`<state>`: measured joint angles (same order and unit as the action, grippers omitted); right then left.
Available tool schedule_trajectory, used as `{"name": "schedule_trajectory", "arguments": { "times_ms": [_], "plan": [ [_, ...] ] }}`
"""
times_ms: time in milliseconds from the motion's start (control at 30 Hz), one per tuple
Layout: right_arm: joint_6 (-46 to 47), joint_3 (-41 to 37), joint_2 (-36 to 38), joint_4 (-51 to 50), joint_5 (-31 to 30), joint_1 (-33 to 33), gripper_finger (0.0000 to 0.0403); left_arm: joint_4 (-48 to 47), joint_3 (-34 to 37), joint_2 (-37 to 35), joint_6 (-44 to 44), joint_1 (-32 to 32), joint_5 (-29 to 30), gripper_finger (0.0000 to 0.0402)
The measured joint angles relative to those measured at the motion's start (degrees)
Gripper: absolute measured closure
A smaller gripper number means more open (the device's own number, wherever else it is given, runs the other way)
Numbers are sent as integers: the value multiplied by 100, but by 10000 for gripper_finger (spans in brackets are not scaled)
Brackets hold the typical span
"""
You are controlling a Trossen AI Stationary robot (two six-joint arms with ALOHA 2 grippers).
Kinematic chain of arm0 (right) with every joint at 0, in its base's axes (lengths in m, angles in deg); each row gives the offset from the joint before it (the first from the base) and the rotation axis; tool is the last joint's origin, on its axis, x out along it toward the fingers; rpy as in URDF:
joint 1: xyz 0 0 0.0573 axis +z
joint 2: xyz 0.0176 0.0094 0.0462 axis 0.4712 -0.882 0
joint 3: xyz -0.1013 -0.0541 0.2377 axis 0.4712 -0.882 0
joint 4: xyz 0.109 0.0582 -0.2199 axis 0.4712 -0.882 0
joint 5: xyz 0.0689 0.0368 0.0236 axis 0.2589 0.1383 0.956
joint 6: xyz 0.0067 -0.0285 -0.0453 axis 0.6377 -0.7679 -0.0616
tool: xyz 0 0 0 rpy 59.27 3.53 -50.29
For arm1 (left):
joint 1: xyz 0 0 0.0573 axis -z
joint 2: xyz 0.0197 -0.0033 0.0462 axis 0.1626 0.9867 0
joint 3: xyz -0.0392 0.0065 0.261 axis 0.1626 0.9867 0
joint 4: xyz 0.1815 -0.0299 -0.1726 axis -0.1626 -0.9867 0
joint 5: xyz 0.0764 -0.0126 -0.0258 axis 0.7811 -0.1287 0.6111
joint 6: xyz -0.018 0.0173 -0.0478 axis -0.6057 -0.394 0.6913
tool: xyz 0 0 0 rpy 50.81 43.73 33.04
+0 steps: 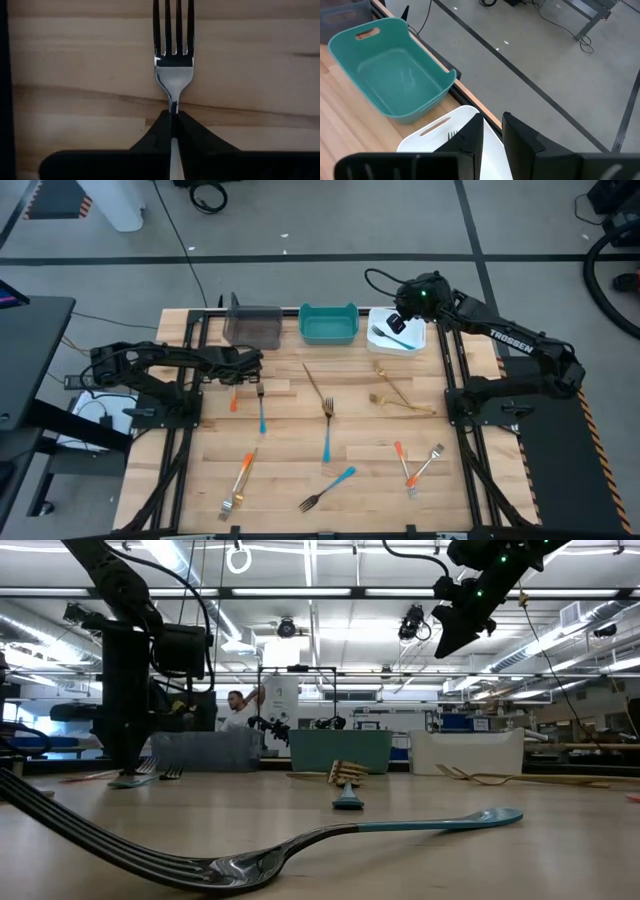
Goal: Sort silverware by color (type)
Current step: Put the top left orange fork into the black transparent bin
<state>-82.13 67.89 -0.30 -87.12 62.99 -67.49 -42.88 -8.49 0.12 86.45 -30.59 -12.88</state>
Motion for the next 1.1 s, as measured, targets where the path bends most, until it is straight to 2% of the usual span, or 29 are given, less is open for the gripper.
{"name": "schedule_trajectory", "arguments": {
  "times_ms": [167, 333, 400, 533, 633, 833, 1000, 1100],
  "plan": [
    [0, 0, -2, -2, 0, -1, 325, -584, -593, -181, -711, 334, -326, 383],
    [0, 0, -2, -47, 86, -7, 325, -1417, -1568, -493, -1501, 624, -160, 383],
    [0, 0, -2, -66, 141, -7, 325, -1765, -2044, -591, -1837, 689, 70, 383],
    [53, 0, -2, -30, 171, -4, 325, -1868, -2826, -649, -3123, 597, 1090, 380],
    [291, 0, -2, 29, 315, -5, 325, -1689, -3274, -648, -4181, 246, 1486, 377],
    [511, 0, -2, 56, 448, -4, 325, -507, -3420, -610, -6267, -849, 1481, 375],
    [621, 0, -2, 44, 460, -6, 325, -176, -3420, -253, -7771, -1722, 797, 374],
    [661, 0, -2, 20, 523, -2, 325, -133, -3420, 43, -8242, -2070, 254, 374]
  ]
}}
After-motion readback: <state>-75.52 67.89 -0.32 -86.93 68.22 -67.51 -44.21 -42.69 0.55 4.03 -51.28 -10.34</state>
